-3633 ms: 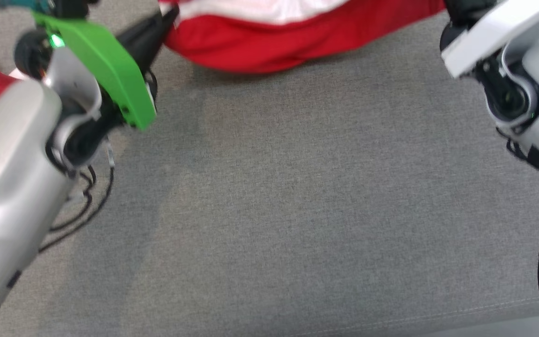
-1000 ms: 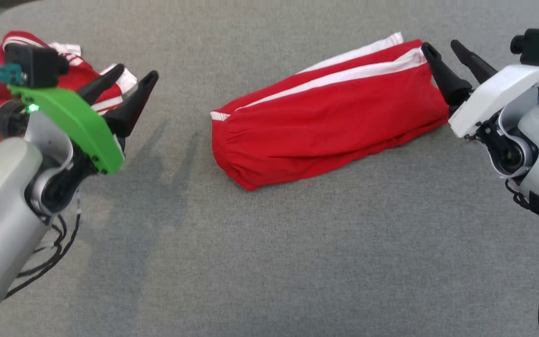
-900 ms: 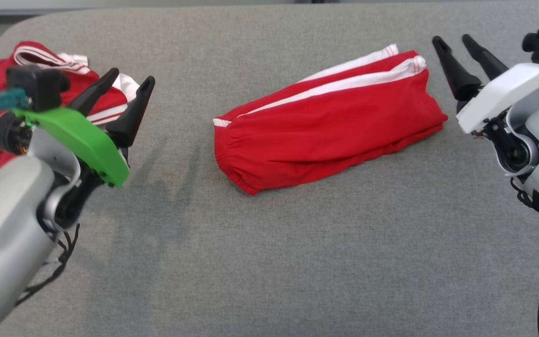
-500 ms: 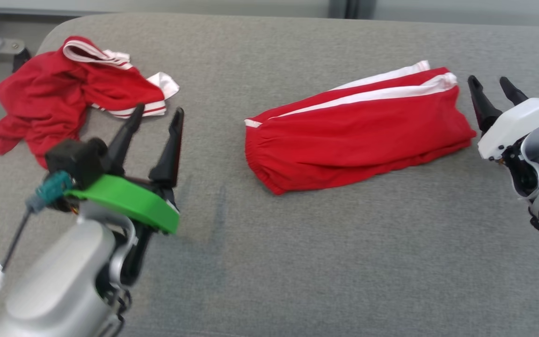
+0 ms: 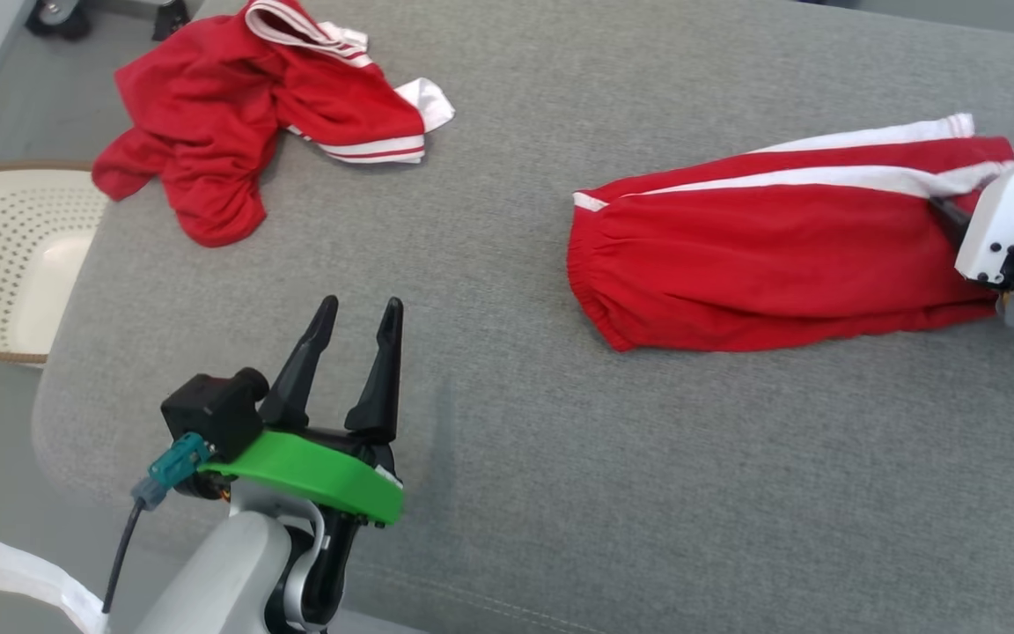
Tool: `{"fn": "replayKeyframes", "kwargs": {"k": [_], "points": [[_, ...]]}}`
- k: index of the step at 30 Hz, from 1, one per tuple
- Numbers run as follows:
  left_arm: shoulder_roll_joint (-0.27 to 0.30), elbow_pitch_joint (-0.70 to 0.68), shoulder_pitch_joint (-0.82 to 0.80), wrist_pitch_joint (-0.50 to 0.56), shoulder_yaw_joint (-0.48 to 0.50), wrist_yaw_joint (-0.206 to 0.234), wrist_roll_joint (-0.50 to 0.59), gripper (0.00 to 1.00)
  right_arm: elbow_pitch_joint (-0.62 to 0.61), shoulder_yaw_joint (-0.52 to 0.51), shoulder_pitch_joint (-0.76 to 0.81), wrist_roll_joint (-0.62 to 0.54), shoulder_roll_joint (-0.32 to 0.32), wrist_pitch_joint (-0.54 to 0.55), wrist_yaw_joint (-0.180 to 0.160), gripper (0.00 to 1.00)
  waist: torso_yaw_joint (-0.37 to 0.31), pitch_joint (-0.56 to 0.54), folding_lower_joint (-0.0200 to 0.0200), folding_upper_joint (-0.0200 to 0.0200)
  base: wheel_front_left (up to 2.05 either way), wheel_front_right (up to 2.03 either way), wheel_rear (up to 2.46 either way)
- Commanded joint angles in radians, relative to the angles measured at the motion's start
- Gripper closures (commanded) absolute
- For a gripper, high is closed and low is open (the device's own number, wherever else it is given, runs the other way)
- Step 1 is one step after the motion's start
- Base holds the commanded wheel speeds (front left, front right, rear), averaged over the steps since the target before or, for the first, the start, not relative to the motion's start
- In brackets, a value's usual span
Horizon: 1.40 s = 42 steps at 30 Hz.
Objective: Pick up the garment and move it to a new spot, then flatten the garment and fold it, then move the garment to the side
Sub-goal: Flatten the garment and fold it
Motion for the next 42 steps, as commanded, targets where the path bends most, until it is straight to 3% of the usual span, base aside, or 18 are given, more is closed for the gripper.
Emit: {"fn": "replayKeyframes", "kwargs": {"k": [1, 5, 9, 10, 11, 12, 18, 30, 42], "points": [[-0.011, 0.009, 0.019, 0.0, 0.013, -0.01, 0.014, 0.0, 0.023, 0.002, 0.011, 0.016, 0.004, 0.069, -0.001, 0.0, 0.03, 0.007, 0.0, 0.0, 0.0, 0.0, 0.0], [-0.043, 0.03, 0.042, 0.0, 0.037, -0.035, 0.04, 0.0, 0.052, 0.009, 0.05, 0.018, 0.022, 0.218, -0.001, 0.0, 0.036, -0.004, 0.0, 0.0, 0.0, 0.0, 0.0], [-0.069, 0.055, 0.06, 0.0, 0.056, -0.051, 0.067, 0.0, 0.055, -0.007, 0.066, 0.02, 0.022, 0.213, -0.001, 0.0, 0.035, -0.016, 0.0, 0.0, 0.0, 0.0, 0.0], [-0.079, 0.063, 0.064, 0.0, 0.058, -0.055, 0.071, 0.0, 0.055, -0.012, 0.074, 0.024, 0.025, 0.208, -0.001, 0.63, 0.034, -0.02, 0.0, 0.0, 0.0, 0.0, 0.0], [-0.085, 0.069, 0.065, 0.0, 0.061, -0.06, 0.076, 0.0, 0.055, -0.017, 0.076, 0.026, 0.029, 0.193, -0.001, 0.95, 0.033, -0.024, 0.0, 0.0, 0.0, 0.0, 0.0], [-0.09, 0.075, 0.067, 0.0, 0.065, -0.062, 0.081, 0.0, 0.054, -0.025, 0.076, 0.029, 0.031, 0.174, -0.001, 1.0, 0.031, -0.028, 0.0, 0.0, 0.0, 0.0, 0.0], [-0.098, 0.102, 0.082, 0.0, 0.081, -0.066, 0.134, 0.0, 0.051, -0.062, 0.063, 0.017, 0.014, 0.007, 0.0, 1.0, 0.006, -0.064, 0.0, 0.0, 0.0, 0.0, 0.0], [-0.078, 0.094, 0.141, 0.0, 0.155, -0.033, 0.298, 0.0, 0.05, -0.098, 0.131, -0.009, 0.002, -0.089, -0.001, 1.0, -0.145, -0.181, 0.0, 0.0, 0.0, 0.0, 0.0], [-0.127, 0.084, 0.208, 0.0, 0.266, -0.088, 0.413, 0.0, 0.045, -0.071, 0.191, -0.047, -0.012, -0.186, -0.001, 1.0, -0.259, -0.227, 0.0, 0.0, 0.0, 0.0, 0.0]]}}
